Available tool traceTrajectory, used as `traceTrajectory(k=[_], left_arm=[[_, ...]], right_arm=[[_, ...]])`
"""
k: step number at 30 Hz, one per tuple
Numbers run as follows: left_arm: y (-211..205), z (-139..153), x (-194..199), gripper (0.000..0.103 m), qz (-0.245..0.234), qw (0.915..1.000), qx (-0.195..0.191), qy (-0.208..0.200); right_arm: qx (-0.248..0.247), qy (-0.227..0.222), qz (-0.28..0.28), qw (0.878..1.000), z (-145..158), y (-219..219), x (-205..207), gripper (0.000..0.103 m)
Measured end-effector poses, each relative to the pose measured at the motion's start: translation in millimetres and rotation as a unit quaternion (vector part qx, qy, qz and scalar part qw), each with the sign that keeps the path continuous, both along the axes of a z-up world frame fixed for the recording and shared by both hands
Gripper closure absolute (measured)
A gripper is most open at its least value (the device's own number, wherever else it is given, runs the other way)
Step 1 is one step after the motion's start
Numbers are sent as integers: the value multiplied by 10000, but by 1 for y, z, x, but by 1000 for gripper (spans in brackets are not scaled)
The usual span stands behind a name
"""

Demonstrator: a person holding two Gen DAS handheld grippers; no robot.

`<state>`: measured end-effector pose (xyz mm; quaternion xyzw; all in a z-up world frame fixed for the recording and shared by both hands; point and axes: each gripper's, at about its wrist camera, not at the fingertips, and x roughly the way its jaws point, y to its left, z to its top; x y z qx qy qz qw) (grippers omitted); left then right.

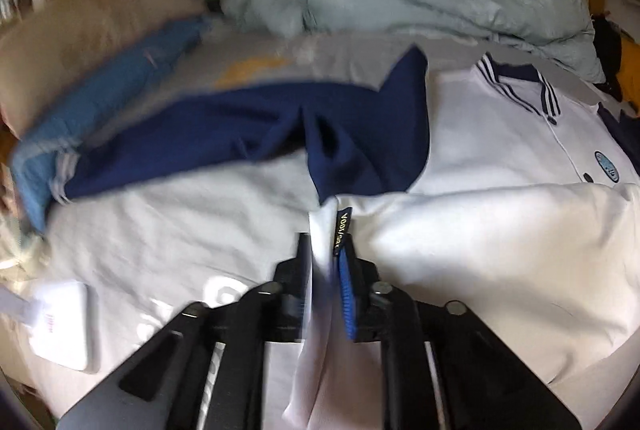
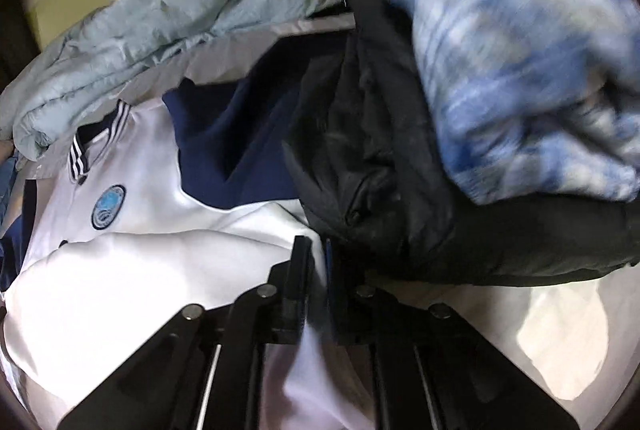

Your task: Fold large clothes

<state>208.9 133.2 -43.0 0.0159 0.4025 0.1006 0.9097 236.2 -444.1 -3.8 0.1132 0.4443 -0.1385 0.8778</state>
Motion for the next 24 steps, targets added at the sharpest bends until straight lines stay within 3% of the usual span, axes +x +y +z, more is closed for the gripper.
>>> traceTrajectory(k=[2,3,4,5,7,10,14,17,19,21,24], left_arm=[[3,14,-12,43,216,9994,-81,-247],[5,21,-21,39,219,9986,-204,-437],[5,27,-28,39,164,9979,-301,-541],[4,32,-34,39,79,9973,-401,-617],[0,42,-47,33,-118,9947,-602,-825],[-15,50,-60,26,-490,9922,-768,-856],[-42,42,-70,26,-934,9876,-1121,-579],[-55,24,-65,26,-1098,9803,-1641,-23],[-60,10,-57,26,-926,9836,-1499,390],[-57,-3,-52,27,-641,9882,-1296,505],[-47,-26,-38,24,-410,9825,-1508,1009]], right_arm=[[-168,-303,73,9994,17,7,-14,75],[-217,-425,111,9988,22,10,-19,63],[-270,-627,198,9975,31,16,-30,48],[-303,-730,254,9965,36,20,-38,40],[-283,-883,516,9944,48,33,-53,38],[-135,-1151,915,9890,59,56,-67,14],[-160,-1185,1246,9850,59,83,-73,7],[-100,-912,1479,9847,44,100,-70,6],[-189,-544,1592,9856,29,109,-63,6],[-265,-272,1649,9856,18,114,-61,6],[-418,200,1656,9851,-1,117,-54,6]])
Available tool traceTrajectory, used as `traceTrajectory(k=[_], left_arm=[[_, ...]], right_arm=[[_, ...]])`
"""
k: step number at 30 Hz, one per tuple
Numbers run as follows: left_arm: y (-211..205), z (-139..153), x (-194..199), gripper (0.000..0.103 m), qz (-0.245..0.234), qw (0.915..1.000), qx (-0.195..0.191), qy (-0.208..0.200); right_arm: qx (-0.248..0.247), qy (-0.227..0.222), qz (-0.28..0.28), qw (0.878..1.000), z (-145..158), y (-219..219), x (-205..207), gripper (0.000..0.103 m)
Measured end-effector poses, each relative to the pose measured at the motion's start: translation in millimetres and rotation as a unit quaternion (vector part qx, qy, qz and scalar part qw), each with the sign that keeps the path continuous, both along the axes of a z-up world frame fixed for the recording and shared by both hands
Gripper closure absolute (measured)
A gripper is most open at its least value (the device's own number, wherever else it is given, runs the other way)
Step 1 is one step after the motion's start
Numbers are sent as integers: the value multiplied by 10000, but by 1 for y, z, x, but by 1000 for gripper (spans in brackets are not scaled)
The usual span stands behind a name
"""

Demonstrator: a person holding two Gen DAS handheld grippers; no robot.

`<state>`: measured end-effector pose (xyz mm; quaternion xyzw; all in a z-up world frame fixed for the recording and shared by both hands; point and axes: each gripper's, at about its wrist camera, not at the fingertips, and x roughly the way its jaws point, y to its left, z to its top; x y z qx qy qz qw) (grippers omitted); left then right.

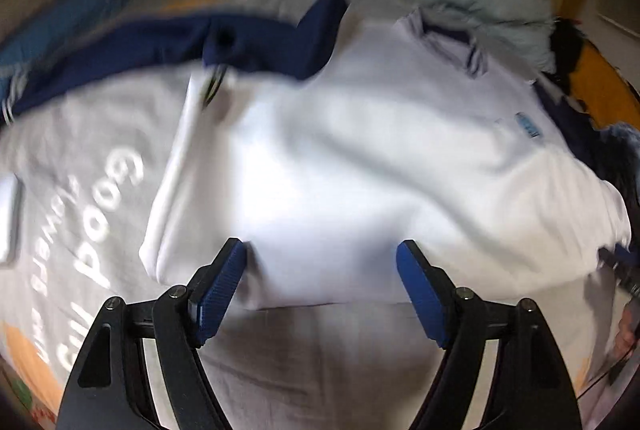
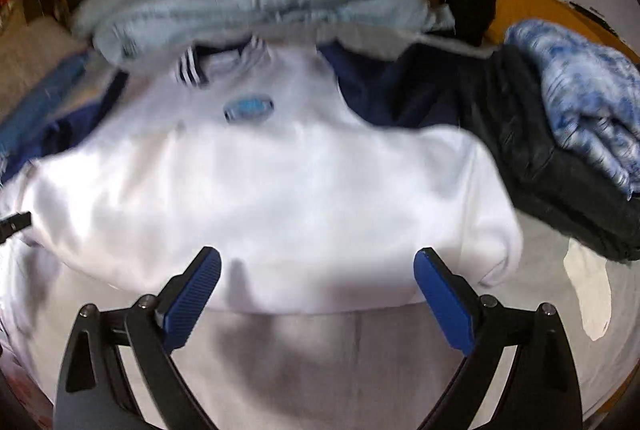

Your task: Fold large clothes

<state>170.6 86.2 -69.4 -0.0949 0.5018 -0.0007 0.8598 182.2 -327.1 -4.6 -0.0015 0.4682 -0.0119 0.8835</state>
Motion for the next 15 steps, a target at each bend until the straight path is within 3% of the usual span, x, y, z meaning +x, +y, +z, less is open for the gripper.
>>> traceTrajectory(k=[3,6,9,15], left_arm=[[-12,-5,2,22,-73,9988,481,75],[-23,-2,-4,22,-255,9969,746,77],[-8,4,-10,22,-151,9993,319,91],[43,12,-13,24,551,9979,-328,-38]], right_arm=[[-250,583,-28,9980,-25,1,10,3],[-256,695,-117,9972,-33,-4,13,0],[-224,692,-100,9973,-31,-6,12,0],[-115,711,-129,9973,-30,-10,12,0]])
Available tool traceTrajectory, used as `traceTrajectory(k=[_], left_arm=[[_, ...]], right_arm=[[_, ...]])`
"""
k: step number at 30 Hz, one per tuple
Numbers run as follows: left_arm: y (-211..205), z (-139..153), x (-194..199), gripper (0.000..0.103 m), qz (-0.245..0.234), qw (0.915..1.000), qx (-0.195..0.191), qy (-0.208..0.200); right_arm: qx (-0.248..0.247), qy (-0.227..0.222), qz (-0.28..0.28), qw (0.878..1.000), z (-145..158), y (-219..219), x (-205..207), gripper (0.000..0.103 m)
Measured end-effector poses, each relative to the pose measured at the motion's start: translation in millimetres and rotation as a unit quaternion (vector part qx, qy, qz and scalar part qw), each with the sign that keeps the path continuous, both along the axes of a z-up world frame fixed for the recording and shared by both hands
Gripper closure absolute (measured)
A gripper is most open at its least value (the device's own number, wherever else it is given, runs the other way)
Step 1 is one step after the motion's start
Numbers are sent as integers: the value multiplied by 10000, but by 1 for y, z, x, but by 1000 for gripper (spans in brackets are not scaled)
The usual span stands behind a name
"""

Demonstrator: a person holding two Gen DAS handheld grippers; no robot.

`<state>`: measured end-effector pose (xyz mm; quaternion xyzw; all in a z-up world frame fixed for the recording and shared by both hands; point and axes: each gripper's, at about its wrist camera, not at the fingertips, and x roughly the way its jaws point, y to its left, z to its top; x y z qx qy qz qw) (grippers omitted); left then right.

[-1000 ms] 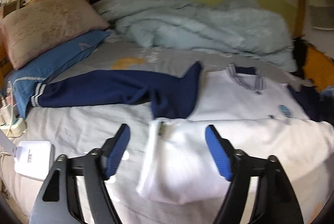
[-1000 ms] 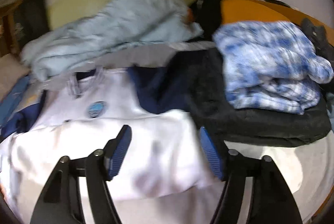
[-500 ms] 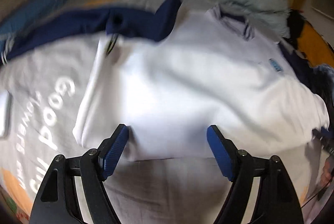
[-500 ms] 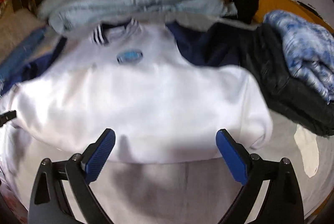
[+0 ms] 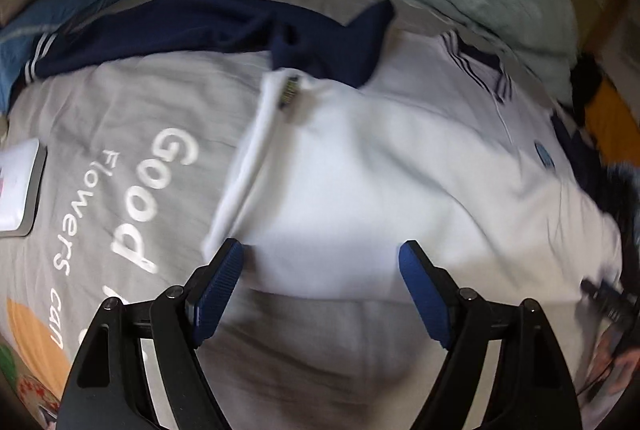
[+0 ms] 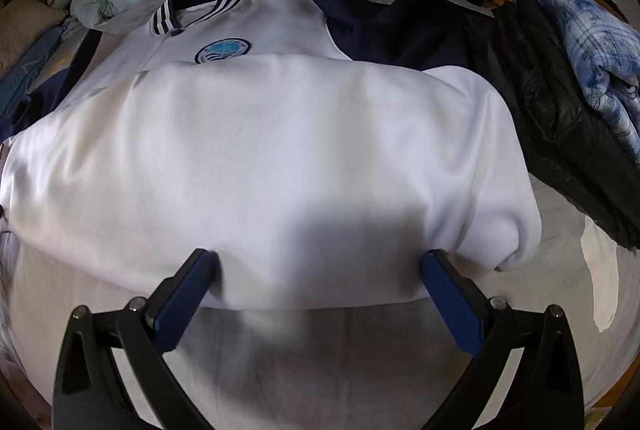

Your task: Fold large clothes

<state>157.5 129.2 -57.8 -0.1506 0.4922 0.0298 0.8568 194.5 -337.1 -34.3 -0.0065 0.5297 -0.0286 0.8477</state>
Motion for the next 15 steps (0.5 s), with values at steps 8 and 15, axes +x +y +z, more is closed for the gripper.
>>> traceTrajectory(k=[8,15], left_arm=[[18,-14,8,64,207,9986,312,379],[24,2,3,98,370,9973,635,-19]], right_arm=[[-28,39,28,10000,-1,4,-1,0],[-71,47,47,10000,-2,5,0,0]])
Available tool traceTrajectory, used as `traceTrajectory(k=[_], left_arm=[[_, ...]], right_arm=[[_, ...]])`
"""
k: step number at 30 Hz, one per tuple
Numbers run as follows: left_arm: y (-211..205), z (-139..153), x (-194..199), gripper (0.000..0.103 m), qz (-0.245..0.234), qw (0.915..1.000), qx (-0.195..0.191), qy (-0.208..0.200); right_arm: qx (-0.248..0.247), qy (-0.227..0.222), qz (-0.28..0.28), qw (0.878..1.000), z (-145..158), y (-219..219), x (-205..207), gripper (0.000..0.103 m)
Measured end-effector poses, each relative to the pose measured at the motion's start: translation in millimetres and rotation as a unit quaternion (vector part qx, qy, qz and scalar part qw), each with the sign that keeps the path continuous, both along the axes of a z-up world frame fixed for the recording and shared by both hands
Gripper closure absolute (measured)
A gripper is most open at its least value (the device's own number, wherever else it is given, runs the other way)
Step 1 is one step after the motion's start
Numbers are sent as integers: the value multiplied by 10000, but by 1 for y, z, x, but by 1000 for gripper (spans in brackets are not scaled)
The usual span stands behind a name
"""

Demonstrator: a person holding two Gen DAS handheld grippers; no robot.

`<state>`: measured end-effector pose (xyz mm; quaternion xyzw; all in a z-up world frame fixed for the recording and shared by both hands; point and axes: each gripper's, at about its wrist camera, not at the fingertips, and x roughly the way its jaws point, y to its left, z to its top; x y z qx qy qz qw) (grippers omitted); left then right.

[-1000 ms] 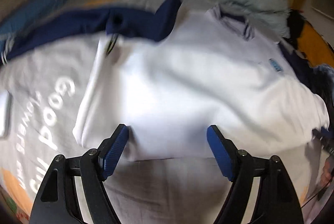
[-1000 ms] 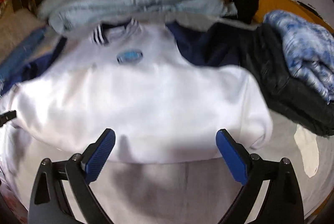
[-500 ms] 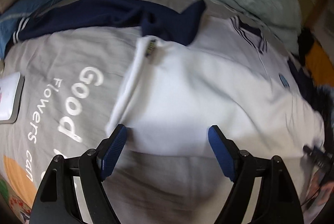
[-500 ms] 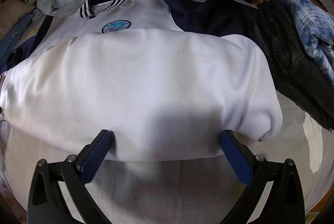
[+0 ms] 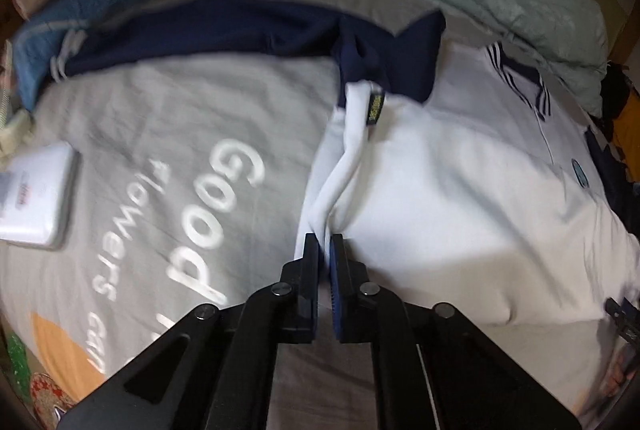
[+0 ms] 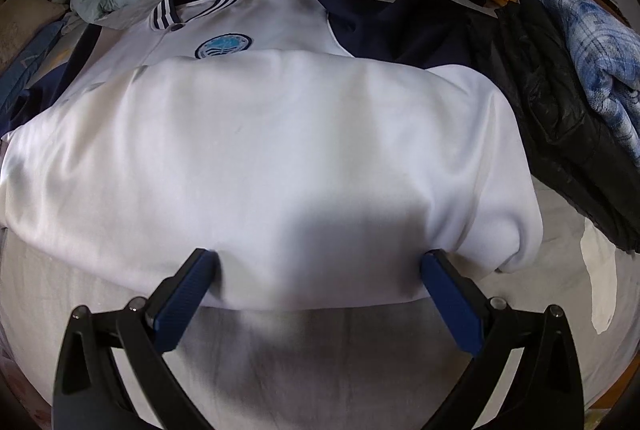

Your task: Fold large clothes

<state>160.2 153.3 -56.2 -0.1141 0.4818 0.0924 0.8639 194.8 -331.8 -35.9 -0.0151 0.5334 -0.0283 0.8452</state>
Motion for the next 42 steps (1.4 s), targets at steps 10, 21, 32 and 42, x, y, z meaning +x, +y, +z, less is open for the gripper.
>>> traceTrajectory(k=[10,21,32,42], left_arm=[[-11,-2,15,97,-56,9964,848,18],[-10,37,-7,38,-450,9939,-54,-1004],[-82,17,6,49,-1466,9840,11,-1008],[-102,-1,6,44,-1698,9818,297,-798]], right_arm=[[49,1,3,10000,0,-1,0,0],[-66,-271,33,9996,6,4,-4,0],[51,-629,205,9978,19,10,-9,0],[270,-928,224,9951,24,16,-12,0]])
